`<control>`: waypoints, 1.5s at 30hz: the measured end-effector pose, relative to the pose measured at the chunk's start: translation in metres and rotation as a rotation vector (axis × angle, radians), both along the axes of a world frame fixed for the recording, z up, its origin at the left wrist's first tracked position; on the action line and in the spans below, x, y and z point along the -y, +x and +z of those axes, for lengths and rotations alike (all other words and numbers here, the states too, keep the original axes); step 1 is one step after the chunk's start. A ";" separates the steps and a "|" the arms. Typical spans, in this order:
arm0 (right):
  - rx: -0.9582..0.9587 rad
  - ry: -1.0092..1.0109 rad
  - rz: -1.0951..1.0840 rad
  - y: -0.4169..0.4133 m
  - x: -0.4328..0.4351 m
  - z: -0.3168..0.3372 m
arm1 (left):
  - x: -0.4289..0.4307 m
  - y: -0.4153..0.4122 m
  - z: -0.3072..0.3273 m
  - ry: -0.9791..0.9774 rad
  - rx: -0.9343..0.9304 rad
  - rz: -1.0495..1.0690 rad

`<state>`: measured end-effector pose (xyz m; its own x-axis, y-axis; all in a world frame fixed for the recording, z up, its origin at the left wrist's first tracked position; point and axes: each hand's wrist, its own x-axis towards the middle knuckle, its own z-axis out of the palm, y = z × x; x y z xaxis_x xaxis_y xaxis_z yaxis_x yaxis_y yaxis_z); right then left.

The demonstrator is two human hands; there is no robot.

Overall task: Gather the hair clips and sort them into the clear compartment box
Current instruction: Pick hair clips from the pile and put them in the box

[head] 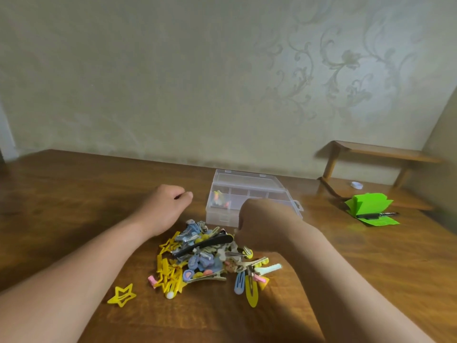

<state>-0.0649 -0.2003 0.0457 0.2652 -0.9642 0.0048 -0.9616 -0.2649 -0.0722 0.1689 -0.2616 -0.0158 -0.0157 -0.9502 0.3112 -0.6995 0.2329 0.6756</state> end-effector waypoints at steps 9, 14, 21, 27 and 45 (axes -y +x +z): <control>0.373 0.043 -0.042 -0.025 0.002 0.025 | 0.002 -0.001 0.000 0.013 -0.019 -0.012; 0.738 -0.101 -0.159 -0.032 0.027 0.028 | 0.003 -0.002 -0.001 0.011 -0.052 -0.019; 0.551 -0.068 -0.206 -0.007 0.098 0.023 | 0.004 0.000 -0.003 0.039 -0.055 -0.019; 0.312 -0.030 -0.192 0.014 0.129 0.006 | -0.001 -0.001 0.001 0.042 -0.038 -0.012; 0.492 -0.256 -0.124 -0.006 0.014 0.025 | -0.004 -0.002 0.004 0.045 -0.051 -0.015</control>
